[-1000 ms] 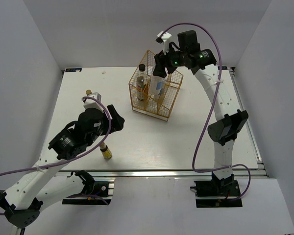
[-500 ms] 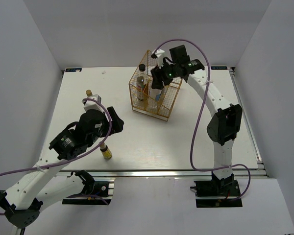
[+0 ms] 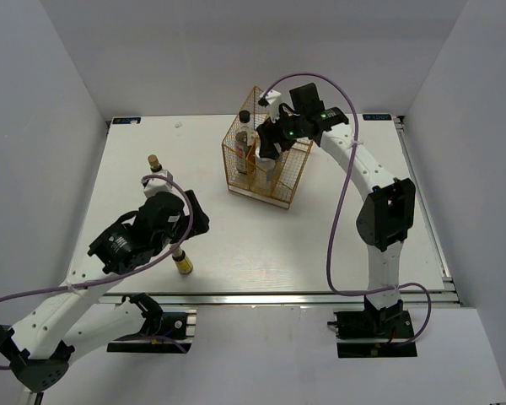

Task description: Organize the condiment bottles

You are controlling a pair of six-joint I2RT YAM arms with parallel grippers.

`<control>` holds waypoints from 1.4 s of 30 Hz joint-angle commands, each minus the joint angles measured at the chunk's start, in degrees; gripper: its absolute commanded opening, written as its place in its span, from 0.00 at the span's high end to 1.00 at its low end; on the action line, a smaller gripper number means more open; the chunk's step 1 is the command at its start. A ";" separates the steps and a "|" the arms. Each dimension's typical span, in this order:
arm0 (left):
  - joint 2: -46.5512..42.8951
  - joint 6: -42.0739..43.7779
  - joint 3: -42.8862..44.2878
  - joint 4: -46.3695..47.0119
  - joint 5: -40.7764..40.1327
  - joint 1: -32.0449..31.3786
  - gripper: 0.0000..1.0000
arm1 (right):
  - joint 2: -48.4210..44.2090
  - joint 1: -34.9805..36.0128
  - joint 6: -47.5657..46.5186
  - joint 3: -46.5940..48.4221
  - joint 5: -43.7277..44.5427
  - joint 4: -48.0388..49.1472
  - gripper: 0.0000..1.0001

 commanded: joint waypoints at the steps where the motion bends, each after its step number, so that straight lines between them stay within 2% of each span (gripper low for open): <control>1: 1.01 -1.84 0.34 -3.41 -1.56 -0.15 0.02 | -3.65 -0.06 -0.04 2.25 -0.91 2.53 0.22; 7: 2.77 -3.42 0.78 -6.05 -2.61 -0.15 0.02 | -5.49 0.02 0.31 4.71 -1.70 0.69 0.21; 10: 3.99 -4.91 1.92 -9.29 -4.10 -0.15 0.02 | -9.08 -0.06 -0.65 4.90 -1.44 0.24 0.24; 13: 4.35 -6.75 2.80 -11.49 -6.03 -0.15 0.05 | -15.83 -0.07 -5.12 1.13 -3.97 3.66 0.27; 15: 3.65 -7.63 3.33 -12.20 -7.44 -0.15 0.08 | -20.24 0.02 -11.35 -7.56 -11.95 8.30 0.31; 16: 3.38 -8.07 4.03 -12.90 -8.32 -0.06 0.11 | -25.22 -0.06 -13.64 -11.59 -15.38 10.07 0.33; 17: 3.30 -8.51 4.38 -13.17 -9.81 -0.15 0.19 | -27.88 0.02 -16.01 -20.25 -23.33 12.09 0.36; 19: 3.21 -8.78 5.61 -14.48 -10.96 -0.15 0.32 | -33.76 0.37 -21.29 -28.03 -30.84 17.46 0.49; 20: 3.38 -9.39 5.96 -15.36 -11.58 -0.15 0.43 | -35.19 1.07 -22.53 -30.94 -35.58 18.43 0.53; 21: 3.56 -9.66 6.40 -16.24 -12.37 -0.15 0.47 | -35.99 2.03 -23.32 -34.88 -35.97 18.96 0.59; 22: 3.91 -10.18 6.75 -18.25 -12.55 -0.15 0.49 | -36.43 3.44 -24.03 -35.79 -35.72 17.83 0.61; 23: 4.00 -11.32 7.37 -19.31 -12.98 -0.15 0.49 | -36.18 6.41 -25.17 -36.24 -35.19 15.91 0.61; 25: 3.91 -12.47 8.07 -21.51 -14.21 -0.15 0.38 | -34.69 9.93 -27.80 -37.56 -33.88 12.56 0.56; 26: 3.82 -13.17 9.29 -22.13 -14.83 -0.15 0.30 | -34.24 14.04 -28.08 -38.26 -30.91 11.16 0.48; 27: 4.00 -13.44 10.26 -22.57 -16.40 -0.15 0.17 | -33.89 16.00 -27.90 -39.13 -29.66 11.75 0.34; 28: 4.26 -13.61 11.32 -23.36 -17.11 -0.15 0.13 | -33.63 19.67 -24.68 -42.36 -28.17 13.67 0.29; 29: 5.13 -13.53 13.76 -23.72 -17.82 -0.15 0.11 | -33.62 21.54 -22.56 -44.31 -24.76 20.30 0.21; 31: 6.28 -13.26 16.24 -24.68 -19.31 -0.15 0.08 | -32.93 25.92 -19.57 -48.35 -22.28 26.58 0.19; 33: 7.42 -13.18 19.22 -25.21 -19.75 -0.15 0.08 | -29.78 28.58 -15.00 -48.55 -17.62 31.87 0.18; 42: 2.96 -14.93 20.65 -24.25 -20.99 -0.15 0.07 | -14.92 35.35 4.41 -39.33 -9.79 40.91 0.22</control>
